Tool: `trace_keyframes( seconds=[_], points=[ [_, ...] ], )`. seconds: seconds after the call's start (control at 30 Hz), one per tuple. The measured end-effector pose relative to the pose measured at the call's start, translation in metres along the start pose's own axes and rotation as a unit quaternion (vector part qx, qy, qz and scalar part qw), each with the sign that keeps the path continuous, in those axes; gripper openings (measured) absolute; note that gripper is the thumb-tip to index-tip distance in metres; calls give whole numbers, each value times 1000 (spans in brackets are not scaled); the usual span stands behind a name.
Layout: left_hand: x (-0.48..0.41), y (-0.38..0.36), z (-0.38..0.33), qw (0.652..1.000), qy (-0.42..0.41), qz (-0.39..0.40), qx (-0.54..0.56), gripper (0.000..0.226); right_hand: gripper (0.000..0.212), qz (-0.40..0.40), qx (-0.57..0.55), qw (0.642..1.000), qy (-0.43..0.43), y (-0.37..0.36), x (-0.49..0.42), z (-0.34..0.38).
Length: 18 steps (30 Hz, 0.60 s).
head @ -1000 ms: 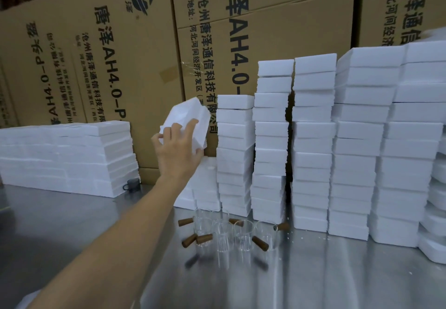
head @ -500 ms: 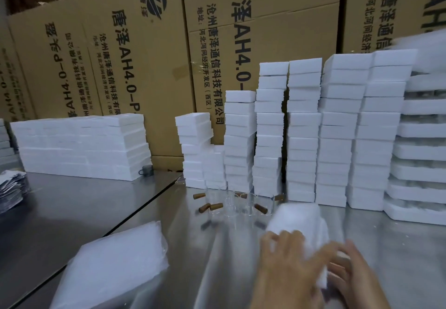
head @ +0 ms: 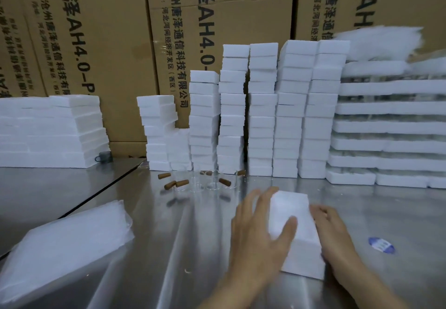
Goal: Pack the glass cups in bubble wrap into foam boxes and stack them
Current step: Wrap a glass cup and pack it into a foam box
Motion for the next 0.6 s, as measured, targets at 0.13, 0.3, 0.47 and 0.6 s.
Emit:
trace_keyframes(
  seconds=[0.13, 0.3, 0.47, 0.6],
  points=[
    [-1, -19, 55, 898, 278, 52, 336, 62, 22, 59, 33, 998, 14, -20, 20, 35],
    [1, -35, 67, 888, 311, 116, 317, 50, 32, 114, 33, 993, 3, -26, 25, 32],
    [2, -34, 53, 873, 325, 133, 339, 54, 34, 20, 72, 995, 58, -11, 23, 48],
    [0, -17, 55, 872, 339, 100, 338, 51, 28, -106, 223, 896, 370, -12, 77, 111]
  ],
)
Point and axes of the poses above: each hand's wrist, its own x-axis away from the middle knuckle, its own y-axis out of the back of the hand, z = x × y, the point moved 8 cm from there along -x, towards the middle knuckle, and after that the axes turned 9 degrees about x, right-handed, at the moved point
